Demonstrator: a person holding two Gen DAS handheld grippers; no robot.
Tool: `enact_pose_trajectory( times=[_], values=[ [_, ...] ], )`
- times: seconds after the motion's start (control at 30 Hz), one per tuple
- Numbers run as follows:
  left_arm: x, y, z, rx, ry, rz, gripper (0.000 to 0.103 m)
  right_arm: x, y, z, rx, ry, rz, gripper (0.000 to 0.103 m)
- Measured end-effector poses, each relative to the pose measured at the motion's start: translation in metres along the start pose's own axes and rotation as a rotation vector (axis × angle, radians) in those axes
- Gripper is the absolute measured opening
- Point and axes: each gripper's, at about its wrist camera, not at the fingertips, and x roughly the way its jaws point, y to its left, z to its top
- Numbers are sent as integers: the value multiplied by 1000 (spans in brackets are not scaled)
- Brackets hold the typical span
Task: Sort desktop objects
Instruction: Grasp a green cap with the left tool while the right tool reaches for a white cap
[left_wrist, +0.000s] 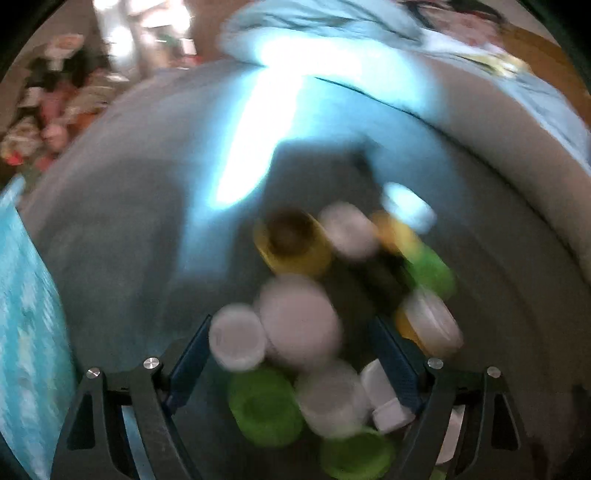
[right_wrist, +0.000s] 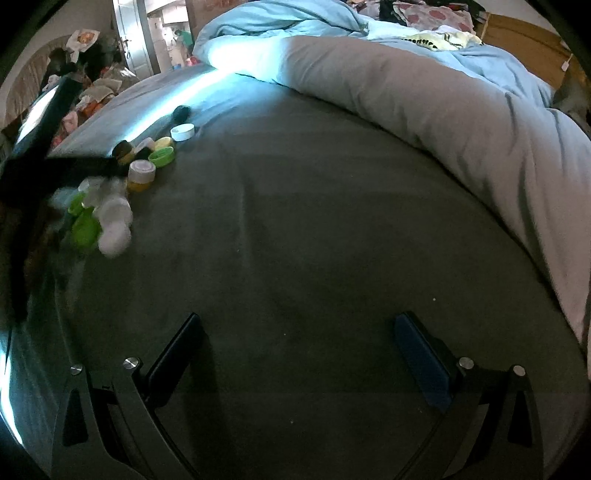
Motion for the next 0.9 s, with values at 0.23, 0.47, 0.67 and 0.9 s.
enact_pose_trajectory(
  times=[0.23,0.47,0.67,0.9],
  values=[
    [-82,6,-83,26,-151,-101,86,2,-13,1,-18,7,61,102],
    [-108,48,-125,5,-196,-99,86,2,-8,-2,-47,-9,25,102],
    [-99,22,-126,36,-145,-206,81,2,-9,-2,-42,-17,31,102],
    [-88,-20,-121,144,-130,-260,58,1,-10,-3,-41,-21,36,102]
  ],
)
